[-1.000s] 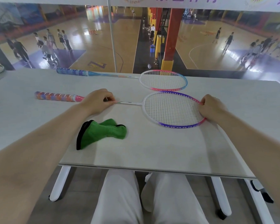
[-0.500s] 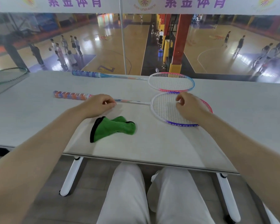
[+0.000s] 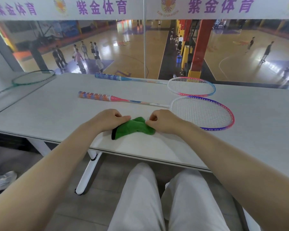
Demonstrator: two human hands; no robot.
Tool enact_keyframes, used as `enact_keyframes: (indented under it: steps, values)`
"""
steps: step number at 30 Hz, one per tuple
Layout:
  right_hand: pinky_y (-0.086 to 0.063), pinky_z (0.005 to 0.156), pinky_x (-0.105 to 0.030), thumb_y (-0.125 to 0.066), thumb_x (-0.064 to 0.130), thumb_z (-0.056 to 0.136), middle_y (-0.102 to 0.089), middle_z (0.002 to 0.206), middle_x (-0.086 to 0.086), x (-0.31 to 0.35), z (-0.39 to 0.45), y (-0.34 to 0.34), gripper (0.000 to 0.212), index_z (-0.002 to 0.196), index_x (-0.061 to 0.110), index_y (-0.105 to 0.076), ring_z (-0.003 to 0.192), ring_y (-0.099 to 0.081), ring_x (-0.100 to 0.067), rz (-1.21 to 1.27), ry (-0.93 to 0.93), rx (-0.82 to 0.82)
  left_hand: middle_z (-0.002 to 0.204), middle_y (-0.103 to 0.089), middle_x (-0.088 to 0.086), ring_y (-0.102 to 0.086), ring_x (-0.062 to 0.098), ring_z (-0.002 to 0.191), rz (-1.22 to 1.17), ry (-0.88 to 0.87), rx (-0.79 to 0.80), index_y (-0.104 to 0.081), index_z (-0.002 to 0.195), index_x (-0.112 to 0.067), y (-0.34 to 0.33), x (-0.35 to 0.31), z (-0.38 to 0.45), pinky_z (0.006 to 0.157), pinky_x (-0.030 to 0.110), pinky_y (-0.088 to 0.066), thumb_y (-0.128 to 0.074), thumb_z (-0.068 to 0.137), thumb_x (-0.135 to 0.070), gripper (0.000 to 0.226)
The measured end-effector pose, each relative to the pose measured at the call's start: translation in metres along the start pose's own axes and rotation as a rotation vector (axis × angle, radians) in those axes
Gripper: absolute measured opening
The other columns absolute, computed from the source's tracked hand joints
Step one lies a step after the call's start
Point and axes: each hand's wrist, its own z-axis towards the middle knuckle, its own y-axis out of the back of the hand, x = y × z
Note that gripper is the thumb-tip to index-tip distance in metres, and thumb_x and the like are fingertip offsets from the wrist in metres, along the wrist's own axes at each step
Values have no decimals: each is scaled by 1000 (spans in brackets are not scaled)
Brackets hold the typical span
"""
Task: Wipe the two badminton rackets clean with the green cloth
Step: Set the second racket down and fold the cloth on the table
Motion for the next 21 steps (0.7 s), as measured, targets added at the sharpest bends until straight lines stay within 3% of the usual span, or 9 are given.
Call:
enact_keyframes:
  steps: [4, 8, 10, 14, 17, 21]
  values:
    - [-50, 87, -35, -57, 33, 95, -69, 103, -5, 8, -1, 5, 31, 109, 9, -70, 92, -62, -19, 6, -7, 88, 109, -65, -1, -59, 16, 100, -186, 0, -48, -64, 112, -18, -5, 0, -5, 91, 35, -49, -65, 87, -47, 38]
    - [-51, 78, -34, -60, 29, 93, -67, 82, -3, 9, -3, 7, 26, 100, 6, -71, 77, -58, -18, 61, -36, 110, 117, -62, 1, -59, 15, 103, -445, -13, -65, -61, 116, -20, -7, -6, -8, 84, 27, -49, -69, 87, -22, 30]
    - [-53, 82, -37, -60, 26, 92, -68, 90, -7, 9, -4, 8, 19, 97, 9, -67, 78, -60, -19, 77, -41, 118, 122, -61, 4, -60, 18, 105, -520, -13, -47, -59, 118, -22, -6, -6, -9, 87, 28, -50, -68, 88, -17, 32]
    - [-53, 86, -40, -58, 25, 94, -69, 99, -8, 9, -6, 13, 18, 100, 10, -63, 89, -66, -24, 77, 0, 99, 128, -55, 2, -53, 16, 115, -505, -62, -1, -55, 129, -21, -1, -5, -15, 89, 25, -46, -62, 92, -10, 39]
    - [-52, 86, -36, -58, 24, 95, -67, 98, -3, 10, -7, 17, 15, 102, 12, -63, 91, -64, -22, 81, 58, 30, 125, -54, 0, -56, 18, 109, -430, -102, 41, -50, 133, -26, 4, -6, -21, 82, 22, -47, -61, 91, -7, 48]
    - [-50, 80, -29, -64, 20, 91, -63, 93, 4, 11, -9, 18, 6, 97, 19, -62, 86, -60, -16, 146, 142, -55, 129, -46, -7, -49, 14, 117, -296, -99, 183, -38, 144, -26, 8, -8, -28, 93, 26, -42, -65, 90, -20, 60]
